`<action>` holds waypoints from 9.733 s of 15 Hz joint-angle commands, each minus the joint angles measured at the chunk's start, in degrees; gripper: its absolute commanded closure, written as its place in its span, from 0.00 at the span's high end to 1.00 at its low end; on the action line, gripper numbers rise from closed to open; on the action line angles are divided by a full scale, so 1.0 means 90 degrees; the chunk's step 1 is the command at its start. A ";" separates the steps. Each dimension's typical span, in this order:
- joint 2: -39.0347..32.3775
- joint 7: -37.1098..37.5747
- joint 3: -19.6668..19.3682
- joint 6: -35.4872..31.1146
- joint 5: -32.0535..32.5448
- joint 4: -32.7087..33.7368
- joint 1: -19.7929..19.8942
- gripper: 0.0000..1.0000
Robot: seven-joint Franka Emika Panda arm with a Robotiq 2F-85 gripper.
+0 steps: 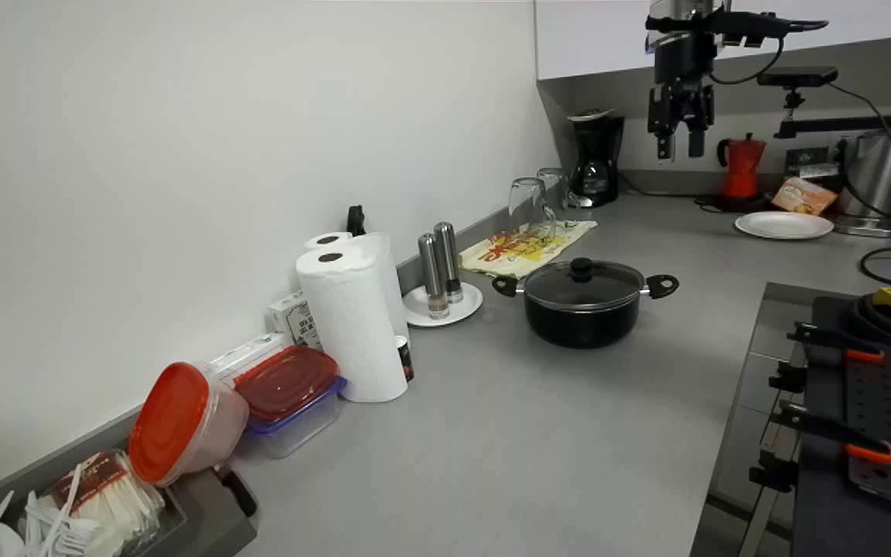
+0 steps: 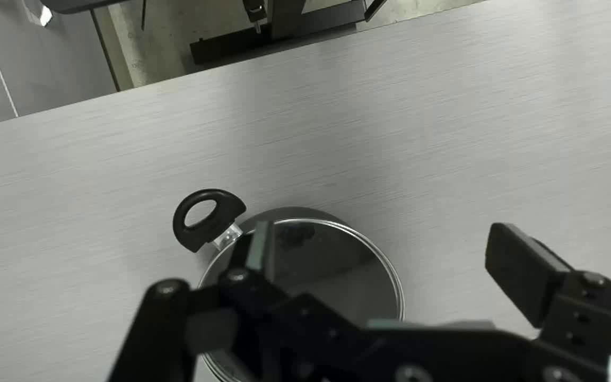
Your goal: Take the lid off of the pot
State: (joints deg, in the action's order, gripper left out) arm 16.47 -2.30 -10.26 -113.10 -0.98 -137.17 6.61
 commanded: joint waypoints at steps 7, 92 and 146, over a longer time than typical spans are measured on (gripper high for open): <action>-0.0004 -0.0018 0.0063 0.0010 -0.0019 0.0011 0.0068 1.00; -0.5399 0.0956 0.0244 -0.1261 -0.0072 0.4162 0.0139 1.00; -0.6309 0.0811 0.0441 -0.0404 -0.0298 0.4634 0.0325 0.60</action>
State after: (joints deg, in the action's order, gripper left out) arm -39.61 5.65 -6.83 -117.39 -2.39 -96.67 8.86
